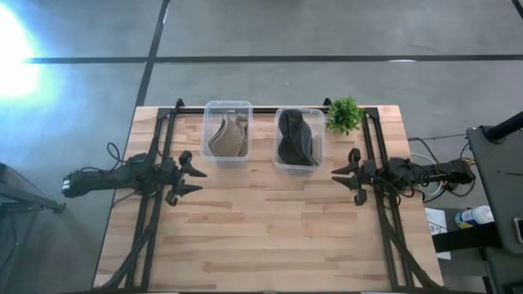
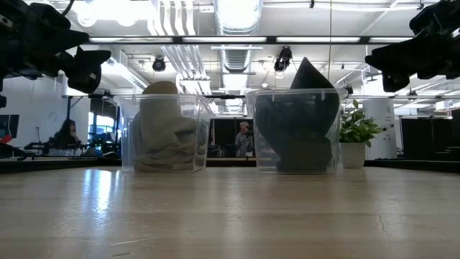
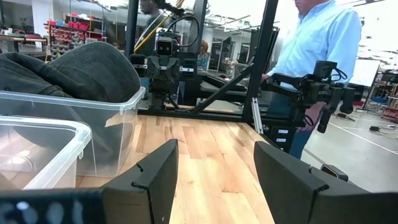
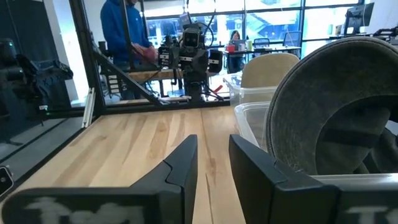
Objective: Pick & Place hat
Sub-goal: Return to Home Position
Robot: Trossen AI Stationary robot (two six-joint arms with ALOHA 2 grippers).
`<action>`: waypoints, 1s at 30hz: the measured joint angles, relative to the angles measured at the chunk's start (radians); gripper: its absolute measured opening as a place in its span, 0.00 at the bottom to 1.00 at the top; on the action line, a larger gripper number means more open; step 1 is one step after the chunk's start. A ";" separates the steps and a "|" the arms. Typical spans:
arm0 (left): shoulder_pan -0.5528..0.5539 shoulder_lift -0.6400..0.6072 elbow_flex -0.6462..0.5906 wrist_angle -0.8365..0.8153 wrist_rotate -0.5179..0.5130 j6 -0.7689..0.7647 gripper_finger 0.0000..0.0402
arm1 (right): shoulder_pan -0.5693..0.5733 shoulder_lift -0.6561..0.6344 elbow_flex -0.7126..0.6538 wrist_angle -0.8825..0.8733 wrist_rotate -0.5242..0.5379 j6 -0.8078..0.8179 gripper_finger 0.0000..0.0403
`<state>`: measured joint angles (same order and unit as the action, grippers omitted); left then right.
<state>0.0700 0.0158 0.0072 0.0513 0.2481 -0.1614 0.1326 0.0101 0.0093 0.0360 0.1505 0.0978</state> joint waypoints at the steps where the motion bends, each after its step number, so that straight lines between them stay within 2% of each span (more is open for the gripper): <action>1: 0.000 0.000 0.000 0.000 0.000 0.000 0.51 | 0.000 0.000 0.000 0.000 0.000 0.002 0.22; 13: 0.000 0.000 0.000 0.000 0.000 0.000 0.51 | 0.000 0.000 0.000 0.000 0.000 0.000 0.18; 30: -0.001 0.000 0.000 0.000 0.000 0.000 0.51 | 0.000 0.000 0.000 0.000 0.000 0.000 0.22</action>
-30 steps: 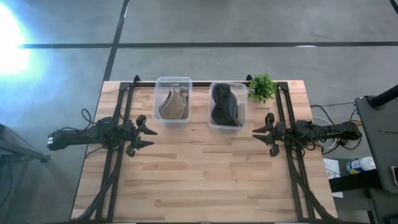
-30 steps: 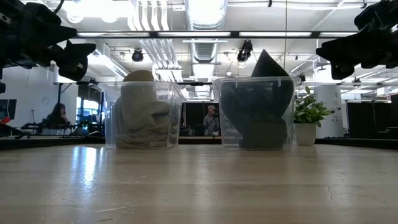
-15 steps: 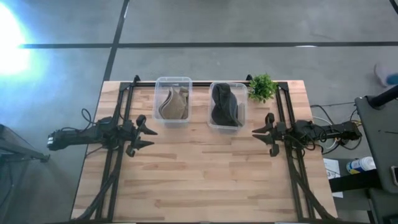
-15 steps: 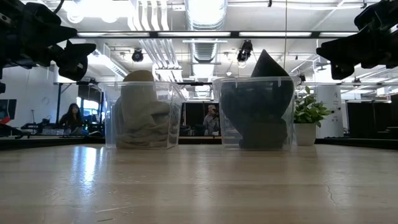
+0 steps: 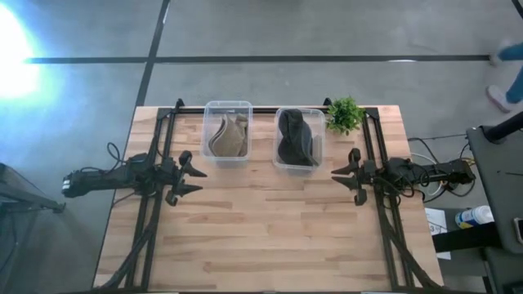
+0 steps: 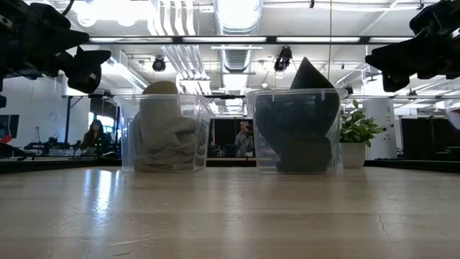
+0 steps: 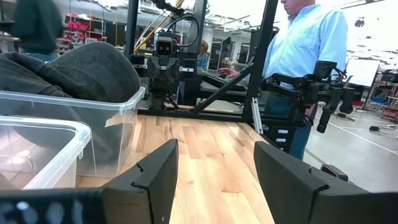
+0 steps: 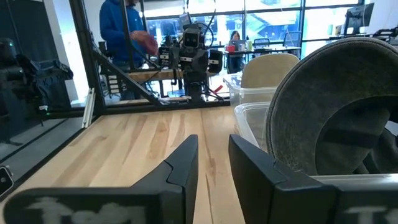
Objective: Pick & Place hat
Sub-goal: Return to Home Position
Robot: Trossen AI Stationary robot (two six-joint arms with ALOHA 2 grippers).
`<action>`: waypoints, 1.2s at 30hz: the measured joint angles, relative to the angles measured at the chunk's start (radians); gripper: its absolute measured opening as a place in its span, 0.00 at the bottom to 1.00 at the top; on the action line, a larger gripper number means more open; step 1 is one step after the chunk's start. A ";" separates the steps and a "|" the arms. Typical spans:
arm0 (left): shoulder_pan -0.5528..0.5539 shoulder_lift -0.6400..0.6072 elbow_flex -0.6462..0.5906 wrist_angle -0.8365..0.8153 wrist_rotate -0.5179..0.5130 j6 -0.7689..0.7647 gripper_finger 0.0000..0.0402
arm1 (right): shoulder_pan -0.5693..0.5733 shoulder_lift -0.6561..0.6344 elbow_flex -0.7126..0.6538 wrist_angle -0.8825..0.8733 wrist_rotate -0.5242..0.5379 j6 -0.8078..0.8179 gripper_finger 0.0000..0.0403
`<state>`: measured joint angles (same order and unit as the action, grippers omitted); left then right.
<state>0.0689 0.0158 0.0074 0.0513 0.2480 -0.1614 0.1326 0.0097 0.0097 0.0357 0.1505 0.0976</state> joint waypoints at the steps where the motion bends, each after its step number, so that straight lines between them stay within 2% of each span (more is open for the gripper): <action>1: 0.000 0.000 0.000 0.000 0.000 0.000 0.51 | 0.000 0.000 0.000 0.000 0.000 0.000 0.21; 11: 0.000 0.000 0.000 0.000 0.000 0.000 0.51 | 0.000 0.000 0.000 0.000 0.000 0.004 0.17; 27: 0.000 0.000 0.000 0.000 0.000 0.000 0.51 | 0.000 0.000 0.000 0.000 0.000 0.001 0.22; 36: 0.001 0.000 0.000 0.000 0.000 0.000 0.51 | 0.000 0.000 0.000 0.000 0.000 0.003 0.18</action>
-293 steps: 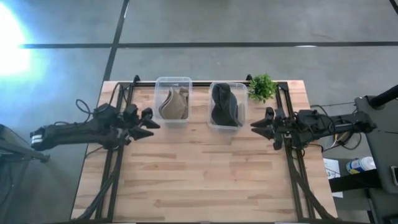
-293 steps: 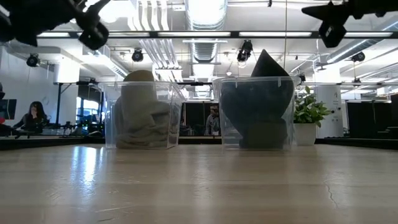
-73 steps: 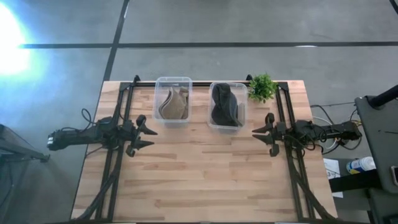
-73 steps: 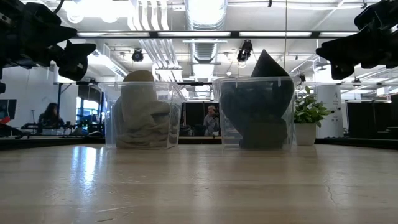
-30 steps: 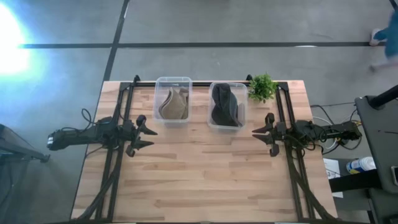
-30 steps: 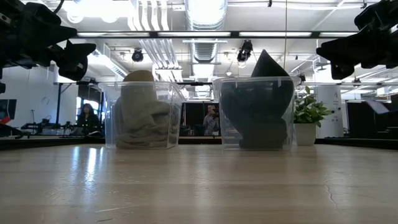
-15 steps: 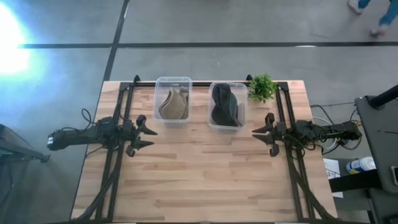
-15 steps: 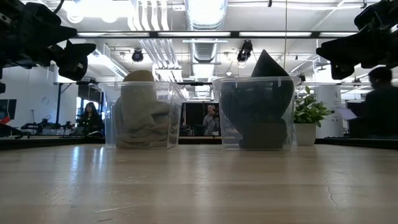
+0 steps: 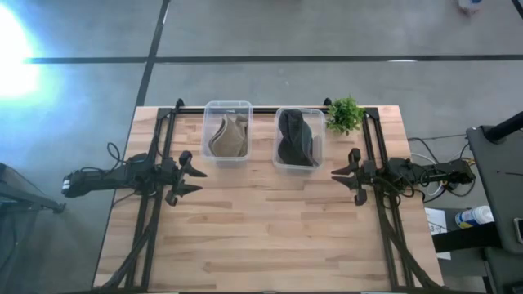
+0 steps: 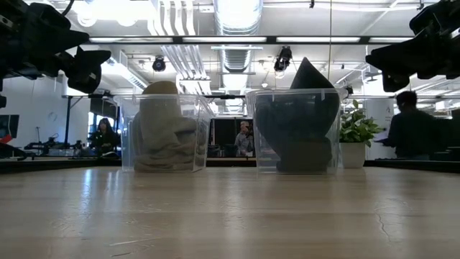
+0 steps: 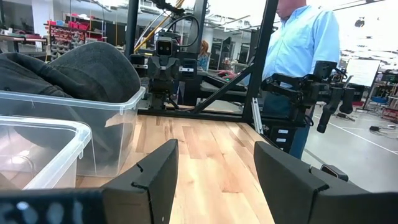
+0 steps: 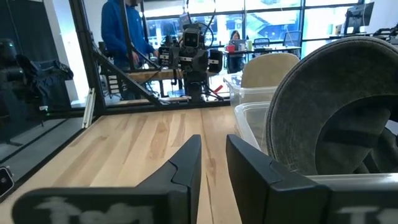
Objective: Pick & Place hat
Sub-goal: Return to Home Position
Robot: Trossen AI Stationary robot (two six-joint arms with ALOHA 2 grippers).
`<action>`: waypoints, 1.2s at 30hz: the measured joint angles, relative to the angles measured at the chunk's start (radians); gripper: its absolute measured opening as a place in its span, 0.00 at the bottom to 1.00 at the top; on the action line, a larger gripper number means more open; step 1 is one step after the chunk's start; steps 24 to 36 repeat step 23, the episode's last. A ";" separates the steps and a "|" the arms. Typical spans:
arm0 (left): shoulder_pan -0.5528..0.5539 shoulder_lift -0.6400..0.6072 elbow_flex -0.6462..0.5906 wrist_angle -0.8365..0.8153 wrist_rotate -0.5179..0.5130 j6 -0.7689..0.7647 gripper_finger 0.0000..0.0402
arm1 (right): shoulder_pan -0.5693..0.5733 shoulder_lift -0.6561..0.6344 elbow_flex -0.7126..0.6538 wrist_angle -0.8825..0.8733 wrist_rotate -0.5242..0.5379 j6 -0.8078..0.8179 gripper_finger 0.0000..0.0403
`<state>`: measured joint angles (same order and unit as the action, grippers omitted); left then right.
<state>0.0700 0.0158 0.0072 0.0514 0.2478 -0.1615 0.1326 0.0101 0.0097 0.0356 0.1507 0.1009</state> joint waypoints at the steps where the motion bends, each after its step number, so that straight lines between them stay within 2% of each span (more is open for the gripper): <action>1: 0.000 0.000 0.000 0.000 0.000 0.000 0.51 | 0.000 0.000 0.000 0.000 0.000 -0.004 0.18; 36: 0.000 0.000 0.000 0.000 0.000 0.000 0.51 | 0.000 0.000 0.000 0.000 0.000 0.000 0.21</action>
